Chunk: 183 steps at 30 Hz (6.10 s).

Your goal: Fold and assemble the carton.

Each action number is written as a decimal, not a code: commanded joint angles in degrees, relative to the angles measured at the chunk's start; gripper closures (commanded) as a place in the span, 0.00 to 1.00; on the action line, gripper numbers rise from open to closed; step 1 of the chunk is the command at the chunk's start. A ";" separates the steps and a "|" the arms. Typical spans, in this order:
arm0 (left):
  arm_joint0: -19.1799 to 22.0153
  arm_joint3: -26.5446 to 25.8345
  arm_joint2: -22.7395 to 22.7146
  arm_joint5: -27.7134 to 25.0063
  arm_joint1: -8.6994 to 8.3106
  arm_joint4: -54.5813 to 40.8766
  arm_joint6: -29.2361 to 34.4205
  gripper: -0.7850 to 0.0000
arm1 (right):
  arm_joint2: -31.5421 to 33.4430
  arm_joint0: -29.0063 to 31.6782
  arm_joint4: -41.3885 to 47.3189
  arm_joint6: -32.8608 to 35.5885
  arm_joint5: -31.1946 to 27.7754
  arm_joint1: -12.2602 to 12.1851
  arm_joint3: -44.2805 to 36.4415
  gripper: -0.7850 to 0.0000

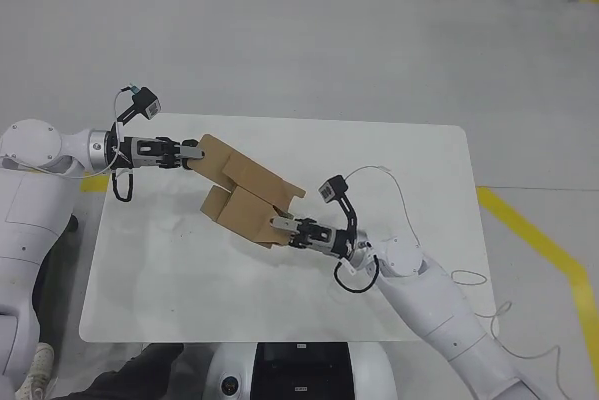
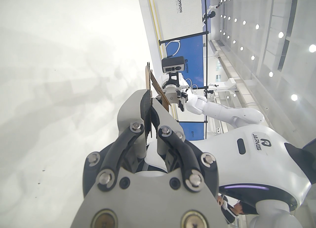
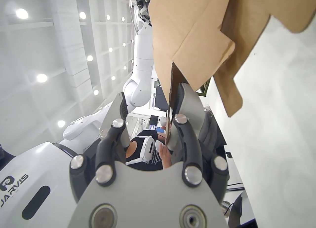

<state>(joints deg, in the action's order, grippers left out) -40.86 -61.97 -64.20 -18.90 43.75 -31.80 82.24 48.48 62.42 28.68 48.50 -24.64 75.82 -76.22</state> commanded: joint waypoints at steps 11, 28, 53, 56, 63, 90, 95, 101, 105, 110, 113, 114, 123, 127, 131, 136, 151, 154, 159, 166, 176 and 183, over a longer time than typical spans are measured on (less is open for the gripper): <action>0.00 0.00 0.00 0.00 0.00 0.00 0.00 1.00 | 0.24 0.20 -1.96 -1.35 0.30 0.26 -0.04 0.90; 0.00 0.00 0.00 0.00 0.00 0.00 0.00 0.90 | 3.68 1.48 -2.25 -0.28 1.72 -0.41 -3.66 1.00; -4.53 -8.72 -4.67 -0.93 -1.31 0.56 2.21 0.00 | 8.73 1.91 -4.08 6.23 10.12 -2.16 -5.94 1.00; -4.44 -11.68 -4.50 -0.10 -1.37 -0.48 3.04 0.00 | 8.65 2.28 -4.62 7.16 10.85 -2.33 -6.42 1.00; -4.15 -15.46 -2.26 0.66 -1.15 -0.78 3.80 0.00 | 8.70 3.41 -1.76 8.32 11.20 -2.42 -7.58 1.00; 4.13 -9.48 14.26 6.33 0.16 -10.67 5.76 0.00 | 8.82 3.70 -3.43 5.80 3.34 -2.42 -7.01 1.00; 4.86 -8.44 16.34 5.83 0.45 -12.17 5.76 0.00 | 8.31 3.73 -3.46 4.99 2.24 -2.27 -7.03 1.00; 5.74 -8.27 18.43 5.64 0.54 -13.81 5.76 0.00 | 7.74 3.62 -3.49 3.81 1.52 -2.08 -6.59 1.00; 6.35 -8.60 19.89 5.47 0.47 -14.64 5.76 0.00 | 7.35 3.33 -3.24 3.57 1.31 -1.94 -6.12 1.00; 7.20 -8.16 21.43 5.07 0.50 -15.97 5.76 0.00 | 6.75 3.03 -1.15 4.16 1.59 -1.70 -5.31 1.00; 7.62 -7.96 22.21 4.52 0.62 -17.32 5.76 0.00 | 6.52 2.73 0.28 4.75 1.92 -1.57 -4.66 1.00; 7.78 -8.02 22.52 4.34 0.66 -17.74 5.76 0.00 | 6.43 2.64 0.78 4.79 2.07 -1.51 -4.41 1.00; 9.49 -8.09 25.45 3.58 0.73 -19.79 5.76 0.10 | 5.75 1.56 3.46 4.35 2.51 -0.94 -2.36 1.00; 10.00 -7.34 26.44 3.30 0.78 -21.04 5.76 0.55 | 5.71 1.29 3.66 4.43 2.28 -0.82 -1.85 1.00; 10.51 -6.56 27.32 3.21 0.85 -21.94 5.76 0.60 | 5.80 1.21 3.71 4.35 2.05 -0.74 -1.48 1.00; 11.21 -6.13 28.48 3.26 0.96 -22.52 5.76 0.63 | 5.83 1.13 3.52 4.35 1.90 -0.66 -1.31 1.00; 13.12 -4.68 31.54 3.60 1.33 -21.84 5.76 0.79 | 6.09 1.30 2.89 4.20 1.65 -0.52 -1.51 1.00; 13.34 -4.70 31.93 3.49 1.38 -21.79 5.76 0.93 | 6.21 1.38 2.76 4.24 1.69 -0.52 -1.74 0.92; 13.77 -4.56 32.75 3.43 1.53 -21.48 5.76 1.00 | 6.60 1.46 3.15 3.96 2.22 -0.53 -2.08 0.00; 14.33 -2.52 32.61 2.73 1.50 -22.07 5.76 1.00 | 9.13 2.35 5.09 3.35 2.57 -0.90 -3.06 0.00; 14.57 -0.80 32.82 3.14 1.56 -19.08 5.76 1.00 | 11.27 4.07 7.62 4.84 3.02 -1.33 -6.39 0.00; 14.54 -0.63 32.43 3.97 2.31 -17.12 5.76 1.00 | 10.53 3.36 8.19 4.92 3.30 -1.05 -8.18 0.00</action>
<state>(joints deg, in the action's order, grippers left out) -26.31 -62.67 -31.60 -14.90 45.97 -49.04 88.00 59.17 65.96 36.76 53.49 -21.29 74.70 -84.31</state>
